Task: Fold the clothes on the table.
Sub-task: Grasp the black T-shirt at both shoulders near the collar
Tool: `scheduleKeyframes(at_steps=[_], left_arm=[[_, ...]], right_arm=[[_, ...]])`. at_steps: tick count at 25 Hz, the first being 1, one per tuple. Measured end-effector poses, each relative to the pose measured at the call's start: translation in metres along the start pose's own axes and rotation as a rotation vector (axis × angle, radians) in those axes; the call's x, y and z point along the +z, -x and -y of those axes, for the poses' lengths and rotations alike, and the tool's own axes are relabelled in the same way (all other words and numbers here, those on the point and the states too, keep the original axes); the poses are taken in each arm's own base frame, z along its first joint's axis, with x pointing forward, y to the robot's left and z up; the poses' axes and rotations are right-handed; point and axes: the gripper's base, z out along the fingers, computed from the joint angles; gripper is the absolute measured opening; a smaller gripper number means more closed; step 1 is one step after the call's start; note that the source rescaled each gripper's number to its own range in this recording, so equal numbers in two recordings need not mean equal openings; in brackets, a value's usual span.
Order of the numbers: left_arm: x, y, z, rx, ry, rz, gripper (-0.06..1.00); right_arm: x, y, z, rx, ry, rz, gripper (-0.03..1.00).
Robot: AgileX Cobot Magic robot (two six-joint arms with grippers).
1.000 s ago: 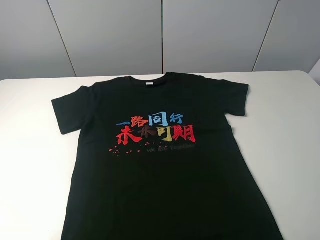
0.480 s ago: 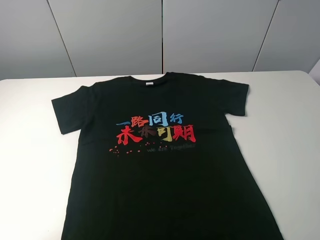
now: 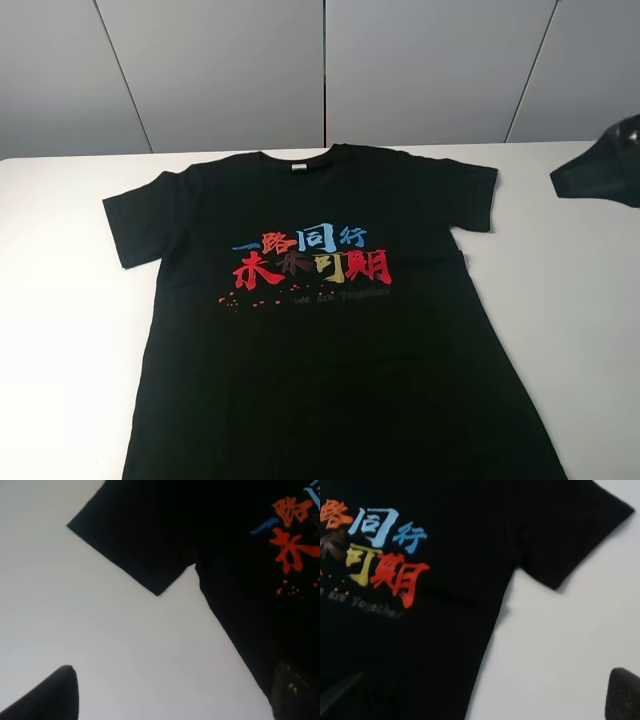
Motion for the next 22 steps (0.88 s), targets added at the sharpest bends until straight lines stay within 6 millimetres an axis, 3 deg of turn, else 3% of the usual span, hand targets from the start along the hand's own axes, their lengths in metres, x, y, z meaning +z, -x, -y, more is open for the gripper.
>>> scheduleKeyframes(at_steps=[4, 10, 15, 22], left_arm=[[0.036, 0.025, -0.006, 0.161, -0.115, -0.053, 1.00], [0.102, 0.039, -0.004, 0.286, -0.277, -0.148, 1.00], [0.153, 0.038, 0.035, 0.533, -0.312, -0.283, 1.00], [0.213, 0.030, 0.075, 0.730, -0.313, -0.420, 1.00]], right_arm=[[0.025, 0.028, 0.014, -0.046, 0.043, -0.046, 1.00], [0.075, 0.044, 0.026, -0.175, 0.155, -0.186, 1.00], [0.116, 0.050, 0.013, -0.325, 0.240, -0.282, 1.00], [0.149, 0.048, 0.008, -0.392, 0.276, -0.373, 1.00]])
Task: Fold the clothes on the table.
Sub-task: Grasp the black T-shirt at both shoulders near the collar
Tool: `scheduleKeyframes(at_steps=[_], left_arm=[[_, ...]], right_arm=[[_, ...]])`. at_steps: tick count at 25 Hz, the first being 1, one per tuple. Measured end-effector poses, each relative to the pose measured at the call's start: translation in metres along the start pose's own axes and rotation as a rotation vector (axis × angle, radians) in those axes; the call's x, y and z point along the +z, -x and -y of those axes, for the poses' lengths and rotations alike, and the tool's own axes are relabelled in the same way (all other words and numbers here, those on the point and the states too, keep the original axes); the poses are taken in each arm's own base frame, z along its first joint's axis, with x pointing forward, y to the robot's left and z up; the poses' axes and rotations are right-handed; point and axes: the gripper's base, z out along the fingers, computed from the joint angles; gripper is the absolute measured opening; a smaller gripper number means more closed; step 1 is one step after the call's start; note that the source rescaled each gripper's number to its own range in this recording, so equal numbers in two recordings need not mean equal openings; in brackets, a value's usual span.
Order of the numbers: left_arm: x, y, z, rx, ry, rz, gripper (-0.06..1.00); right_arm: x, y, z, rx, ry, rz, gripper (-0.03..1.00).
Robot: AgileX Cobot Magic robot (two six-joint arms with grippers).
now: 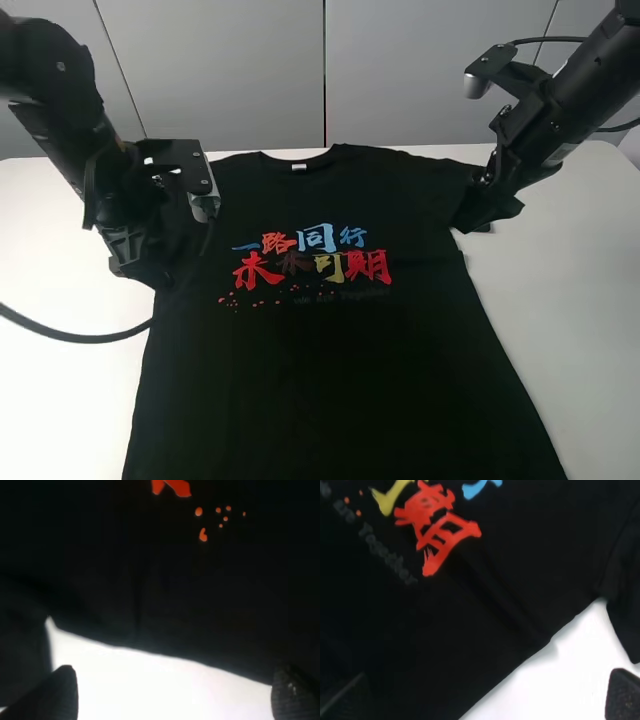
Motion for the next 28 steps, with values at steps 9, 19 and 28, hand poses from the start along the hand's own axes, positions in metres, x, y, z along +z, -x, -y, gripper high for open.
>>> scheduleKeyframes(at_steps=[9, 19, 28], left_arm=[[0.044, 0.017, -0.018, 0.020, -0.016, -0.094, 1.00], [0.062, 0.016, -0.022, 0.063, -0.027, -0.151, 1.00], [0.082, 0.009, -0.025, 0.080, -0.049, -0.204, 1.00]], right_arm=[[0.007, 0.001, 0.003, 0.005, 0.007, -0.010, 1.00], [0.010, 0.002, 0.006, -0.034, -0.011, 0.001, 1.00], [0.016, 0.005, 0.004, -0.057, 0.001, 0.004, 1.00]])
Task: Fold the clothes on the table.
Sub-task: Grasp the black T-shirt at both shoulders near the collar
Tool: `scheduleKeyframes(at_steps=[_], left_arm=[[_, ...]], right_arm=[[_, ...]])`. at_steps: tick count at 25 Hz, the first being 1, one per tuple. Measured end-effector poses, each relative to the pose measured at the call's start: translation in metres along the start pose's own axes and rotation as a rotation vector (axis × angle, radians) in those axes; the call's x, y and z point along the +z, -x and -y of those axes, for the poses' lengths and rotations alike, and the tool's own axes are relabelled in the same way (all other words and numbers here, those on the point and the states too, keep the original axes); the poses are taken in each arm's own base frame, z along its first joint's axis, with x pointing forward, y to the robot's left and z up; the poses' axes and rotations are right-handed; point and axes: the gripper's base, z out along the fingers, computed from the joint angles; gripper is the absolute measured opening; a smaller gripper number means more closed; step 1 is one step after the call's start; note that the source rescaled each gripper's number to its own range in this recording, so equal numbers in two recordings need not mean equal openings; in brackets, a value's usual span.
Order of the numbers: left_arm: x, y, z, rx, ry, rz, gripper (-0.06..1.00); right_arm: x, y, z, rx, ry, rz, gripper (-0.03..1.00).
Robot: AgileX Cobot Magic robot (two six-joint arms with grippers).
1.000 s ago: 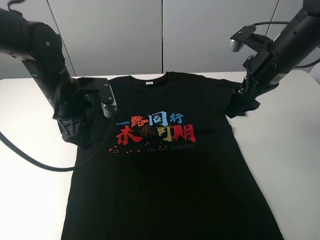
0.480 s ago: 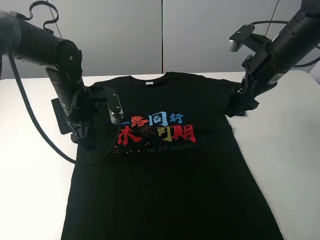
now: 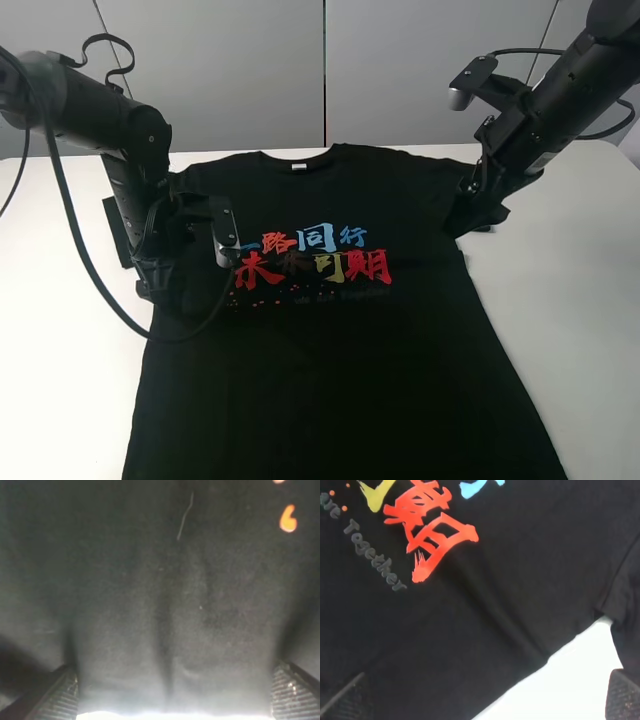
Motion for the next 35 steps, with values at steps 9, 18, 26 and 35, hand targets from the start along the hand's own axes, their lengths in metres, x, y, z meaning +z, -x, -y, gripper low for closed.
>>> scheduleKeyframes(at_steps=[9, 18, 26, 35], left_arm=[[0.002, 0.000, -0.002, 0.012, 0.019, 0.000, 0.96], [0.003, -0.001, -0.004, 0.040, 0.040, -0.017, 0.14], [0.003, -0.001, -0.004, 0.040, 0.038, -0.019, 0.01], [0.003, -0.001, -0.004, 0.047, 0.038, -0.019, 0.01]], right_arm=[[0.000, 0.002, 0.001, 0.001, -0.015, 0.020, 1.00], [0.000, 0.002, 0.001, -0.002, -0.015, 0.022, 1.00], [0.000, 0.002, 0.001, -0.068, -0.016, 0.022, 1.00], [0.028, -0.002, 0.003, -0.140, 0.017, -0.079, 1.00]])
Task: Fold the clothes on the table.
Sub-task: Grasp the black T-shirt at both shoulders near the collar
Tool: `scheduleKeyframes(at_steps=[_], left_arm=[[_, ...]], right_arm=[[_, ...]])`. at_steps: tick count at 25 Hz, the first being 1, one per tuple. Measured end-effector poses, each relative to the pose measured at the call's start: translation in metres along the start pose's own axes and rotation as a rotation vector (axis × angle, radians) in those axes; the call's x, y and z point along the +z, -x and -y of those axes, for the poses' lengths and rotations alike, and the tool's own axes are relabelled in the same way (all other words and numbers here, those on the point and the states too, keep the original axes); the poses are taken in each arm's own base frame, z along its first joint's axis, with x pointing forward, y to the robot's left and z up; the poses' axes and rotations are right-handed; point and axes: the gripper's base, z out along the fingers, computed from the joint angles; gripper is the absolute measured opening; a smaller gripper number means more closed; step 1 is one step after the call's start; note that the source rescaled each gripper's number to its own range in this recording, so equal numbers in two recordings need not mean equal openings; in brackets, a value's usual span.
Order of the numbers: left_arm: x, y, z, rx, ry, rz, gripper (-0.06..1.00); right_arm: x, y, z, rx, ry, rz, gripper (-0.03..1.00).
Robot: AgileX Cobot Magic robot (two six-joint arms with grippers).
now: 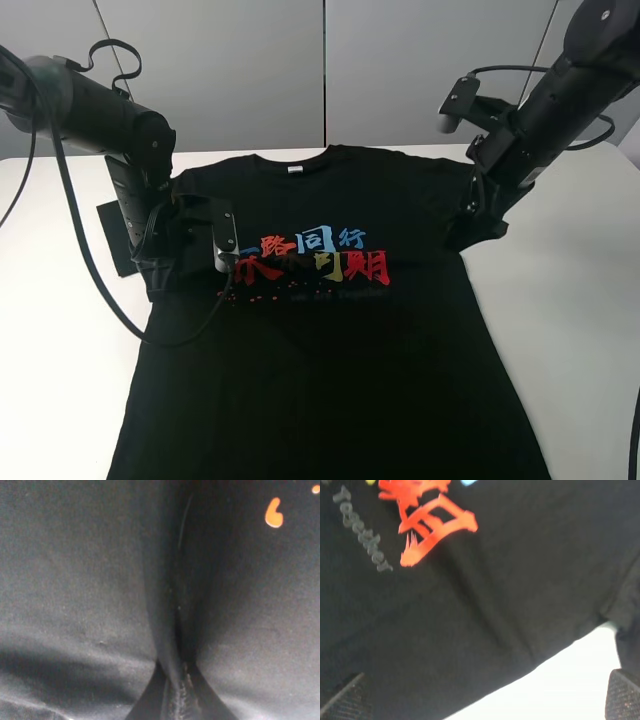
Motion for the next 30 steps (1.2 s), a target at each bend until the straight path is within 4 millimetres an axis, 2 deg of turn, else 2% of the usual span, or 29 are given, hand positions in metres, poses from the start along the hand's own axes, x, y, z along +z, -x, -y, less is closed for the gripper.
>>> scheduleKeyframes(at_steps=[4, 11, 14, 18, 30], left_arm=[[0.000, 0.000, 0.000, 0.017, 0.001, 0.001, 0.01], [0.000, 0.000, 0.000, 0.025, 0.003, 0.003, 0.01], [0.000, 0.000, 0.000, 0.029, 0.004, 0.004, 0.01], [0.000, 0.001, -0.001, 0.029, 0.010, 0.009, 0.01], [0.000, 0.002, -0.002, 0.029, 0.018, 0.017, 0.01]], right_arm=[[0.018, 0.017, -0.001, -0.110, -0.008, -0.074, 1.00], [0.050, 0.036, 0.014, -0.126, 0.032, -0.140, 1.00], [0.061, 0.034, 0.012, -0.154, 0.059, -0.180, 0.97], [0.065, 0.033, 0.011, -0.174, 0.077, -0.194, 0.93], [0.077, 0.025, 0.012, -0.274, 0.087, -0.247, 0.93]])
